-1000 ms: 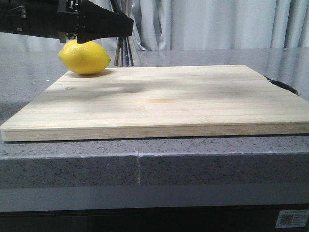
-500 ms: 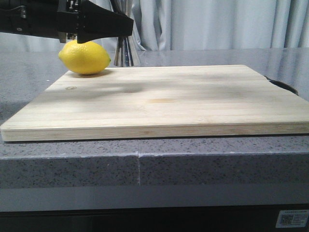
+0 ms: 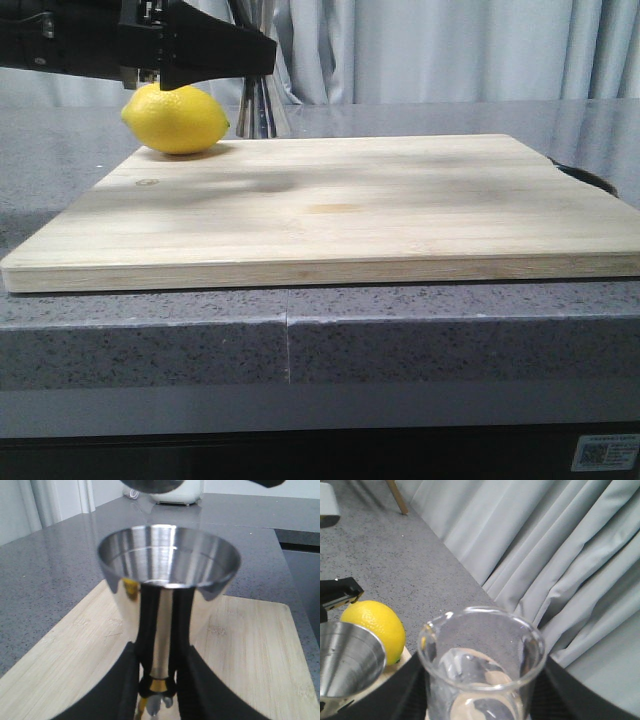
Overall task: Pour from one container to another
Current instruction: 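Lift the beaker with the right gripper and move it above the jigger, then tilt the beaker with the right gripper, pouring liquid into the jigger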
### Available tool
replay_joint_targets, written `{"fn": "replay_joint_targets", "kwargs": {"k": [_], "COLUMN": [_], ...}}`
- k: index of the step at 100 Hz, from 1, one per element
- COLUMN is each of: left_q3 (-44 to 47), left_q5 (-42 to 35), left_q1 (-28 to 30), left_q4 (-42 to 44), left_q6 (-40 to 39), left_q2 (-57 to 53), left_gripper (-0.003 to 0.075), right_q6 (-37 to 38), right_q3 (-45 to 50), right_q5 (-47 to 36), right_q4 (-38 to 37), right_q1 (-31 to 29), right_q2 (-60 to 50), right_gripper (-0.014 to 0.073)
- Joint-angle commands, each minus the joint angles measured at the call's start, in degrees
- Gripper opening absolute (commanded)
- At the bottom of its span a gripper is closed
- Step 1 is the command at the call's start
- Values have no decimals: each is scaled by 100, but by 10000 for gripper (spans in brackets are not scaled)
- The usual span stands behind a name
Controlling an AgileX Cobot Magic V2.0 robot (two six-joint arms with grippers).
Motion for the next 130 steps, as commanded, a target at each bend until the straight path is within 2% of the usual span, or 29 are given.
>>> {"fn": "replay_joint_targets", "kwargs": {"k": [1, 130], "left_q3": [-159, -159], "left_q5": [412, 456], "left_q1": [-53, -220], "left_q4": [-362, -258], "left_q6": [-169, -181], "left_q2": [-234, -234], "left_gripper": [60, 59], "right_q6": [-18, -18], "right_q3": [-218, -218], "right_q5": [-370, -320], "right_q4": [-58, -976], "right_q1": [3, 166], "right_q2": [-271, -271], "right_gripper": [216, 216]}}
